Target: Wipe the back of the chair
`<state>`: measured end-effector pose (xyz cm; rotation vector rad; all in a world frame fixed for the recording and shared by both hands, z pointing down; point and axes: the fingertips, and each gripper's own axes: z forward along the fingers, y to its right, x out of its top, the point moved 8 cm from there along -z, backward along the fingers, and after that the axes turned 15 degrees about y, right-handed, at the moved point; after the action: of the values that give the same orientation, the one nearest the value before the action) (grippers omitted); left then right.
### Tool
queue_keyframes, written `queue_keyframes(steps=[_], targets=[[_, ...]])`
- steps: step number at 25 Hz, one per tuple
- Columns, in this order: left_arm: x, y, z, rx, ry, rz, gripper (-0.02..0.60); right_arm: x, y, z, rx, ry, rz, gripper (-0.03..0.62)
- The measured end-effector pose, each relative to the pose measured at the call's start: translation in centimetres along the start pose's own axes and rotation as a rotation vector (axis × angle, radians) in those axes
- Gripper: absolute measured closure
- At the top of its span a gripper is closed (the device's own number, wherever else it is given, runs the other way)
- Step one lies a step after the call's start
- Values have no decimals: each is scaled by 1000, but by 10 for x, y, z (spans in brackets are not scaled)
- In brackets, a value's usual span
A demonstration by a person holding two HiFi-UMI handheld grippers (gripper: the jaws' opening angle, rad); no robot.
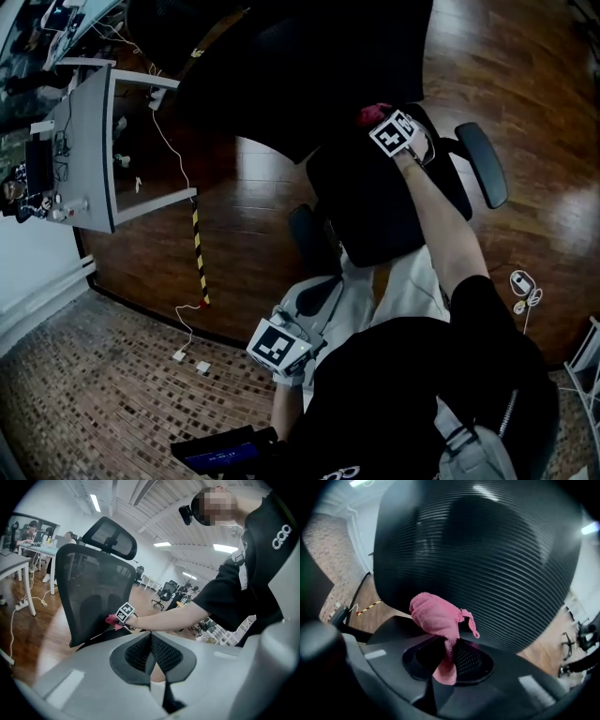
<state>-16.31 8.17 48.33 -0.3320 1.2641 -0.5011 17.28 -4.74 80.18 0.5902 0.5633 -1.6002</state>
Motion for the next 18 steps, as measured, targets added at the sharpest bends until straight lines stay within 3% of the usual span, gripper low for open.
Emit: queue_keyframes(steps=[5, 10, 14, 18], targets=[[1, 8, 26, -37, -15, -12, 606, -33, 99, -34, -227, -92, 116, 546], [3, 10, 38, -74, -34, 0, 606, -38, 115, -45, -323, -117, 192, 546], [5, 3, 27, -67, -41, 8, 606, -42, 81, -27, -269, -103, 215, 548], [2, -9, 6, -49, -46, 5, 606, -30, 17, 6, -136, -15, 159, 548]])
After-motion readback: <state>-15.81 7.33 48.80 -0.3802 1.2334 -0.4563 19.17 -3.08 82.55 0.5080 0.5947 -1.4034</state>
